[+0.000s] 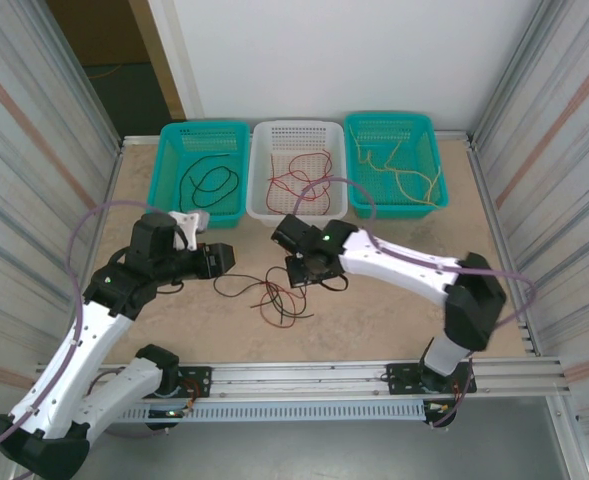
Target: Untangle the cables
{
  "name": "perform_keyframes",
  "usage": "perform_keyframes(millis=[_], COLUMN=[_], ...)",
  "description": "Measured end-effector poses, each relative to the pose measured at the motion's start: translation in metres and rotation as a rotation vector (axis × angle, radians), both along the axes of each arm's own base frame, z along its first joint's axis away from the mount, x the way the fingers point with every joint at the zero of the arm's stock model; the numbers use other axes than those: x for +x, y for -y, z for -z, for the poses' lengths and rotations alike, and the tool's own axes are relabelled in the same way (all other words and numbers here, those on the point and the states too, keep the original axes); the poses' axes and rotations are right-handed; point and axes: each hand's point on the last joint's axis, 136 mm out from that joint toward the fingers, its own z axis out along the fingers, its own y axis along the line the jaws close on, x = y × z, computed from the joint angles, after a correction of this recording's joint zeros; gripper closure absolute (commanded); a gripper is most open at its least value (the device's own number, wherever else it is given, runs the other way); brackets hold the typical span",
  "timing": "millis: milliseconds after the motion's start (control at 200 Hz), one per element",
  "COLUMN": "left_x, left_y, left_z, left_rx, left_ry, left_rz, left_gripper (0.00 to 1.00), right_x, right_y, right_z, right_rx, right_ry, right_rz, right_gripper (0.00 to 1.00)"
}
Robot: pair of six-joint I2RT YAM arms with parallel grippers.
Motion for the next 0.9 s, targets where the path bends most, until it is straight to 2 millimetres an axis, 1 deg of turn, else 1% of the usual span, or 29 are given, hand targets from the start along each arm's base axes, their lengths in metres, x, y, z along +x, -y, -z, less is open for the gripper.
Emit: perform_keyframes(millis=[85,170,341,451,541,616,681,781,897], left_x=[-0.001,-0.005,-0.028,-0.041,-0.041,-0.033,-0.024,-0.013,-0.003], left_y=[0.009,0.022,0.063,0.091,0.107,0.117,0.120,0.118,0.105], left_z=[-0.007,-0.015,-0.032,-0.037,-0.041,-0.043,-0.046,-0.053,-0.071], left_rx=[-0.028,-0.049,-0.065,-0.037,-0.012,0.020,0.049,0.084,0.097], left_ry=[0.028,0.065,0.182,0.263,0.320,0.365,0.395,0.440,0.464], left_rz=[0.036,0.095,0.293,0.427,0.488,0.505,0.499,0.458,0.357], left_gripper=[0.47,0.42,0.32,0.30,0.30,0.32,0.32,0.25,0.25], right_x=[0.001,0.002,0.000,-0.003,-0.005,-0.005,-0.005,-0.005,-0.006], right_y=[0.003,0.005,0.005,0.007,0.009,0.010,0.010,0.012,0.015], right_z=[-0.036,-0.064,-0.117,-0.147,-0.164,-0.173,-0.179,-0.187,-0.199], right_rx=[0.071,0.140,0.296,0.380,0.416,0.436,0.448,0.463,0.497], right_ry=[0.099,0.171,0.281,0.350,0.391,0.419,0.434,0.460,0.487], right_rz=[0.006,0.014,-0.004,-0.030,-0.047,-0.061,-0.068,-0.076,-0.070], right_gripper=[1.00,1.00,1.00,1.00,1.00,1.00,1.00,1.00,1.00])
